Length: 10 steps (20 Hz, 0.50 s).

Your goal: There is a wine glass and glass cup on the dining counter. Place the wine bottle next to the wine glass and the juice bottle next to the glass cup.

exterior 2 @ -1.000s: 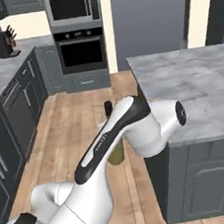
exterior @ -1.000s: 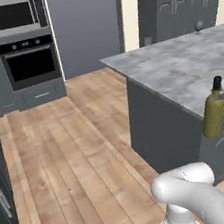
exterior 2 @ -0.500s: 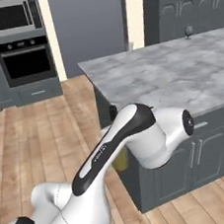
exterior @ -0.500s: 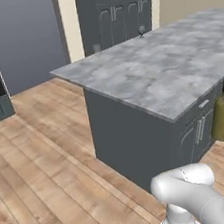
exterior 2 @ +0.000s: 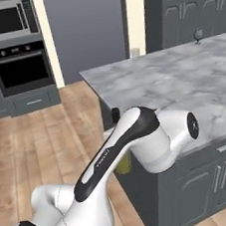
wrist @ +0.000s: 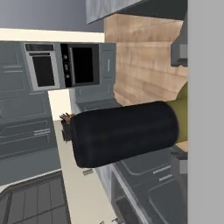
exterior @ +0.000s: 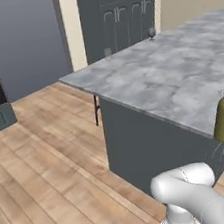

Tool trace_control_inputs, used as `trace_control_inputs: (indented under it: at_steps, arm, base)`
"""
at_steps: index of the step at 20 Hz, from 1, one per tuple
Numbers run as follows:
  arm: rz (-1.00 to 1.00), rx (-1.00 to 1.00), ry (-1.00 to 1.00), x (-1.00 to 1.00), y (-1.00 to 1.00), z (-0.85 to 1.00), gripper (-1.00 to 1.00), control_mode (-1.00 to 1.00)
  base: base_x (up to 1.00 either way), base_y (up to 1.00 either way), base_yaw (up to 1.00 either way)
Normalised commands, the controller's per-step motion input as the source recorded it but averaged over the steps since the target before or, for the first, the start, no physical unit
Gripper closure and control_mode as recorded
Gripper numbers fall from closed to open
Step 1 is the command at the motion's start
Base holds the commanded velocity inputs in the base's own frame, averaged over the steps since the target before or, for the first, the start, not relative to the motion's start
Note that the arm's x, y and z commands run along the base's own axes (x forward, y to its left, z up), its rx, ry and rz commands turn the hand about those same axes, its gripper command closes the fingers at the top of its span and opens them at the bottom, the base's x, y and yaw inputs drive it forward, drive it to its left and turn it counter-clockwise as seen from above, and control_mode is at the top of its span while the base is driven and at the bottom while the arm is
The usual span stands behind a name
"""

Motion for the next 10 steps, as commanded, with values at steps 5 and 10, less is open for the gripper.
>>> trace_control_inputs:
  at_steps: [5, 10]
  arm:
    - [0.0, 0.0, 0.0, 0.0, 0.0, 0.0, 1.0, 1.0]
    - [0.0, 0.0, 0.0, 0.0, 0.0, 0.0, 1.0, 1.0]
  base:
    - [0.78, 0.44, -0.1]
    - [0.77, 0.45, -0.11]
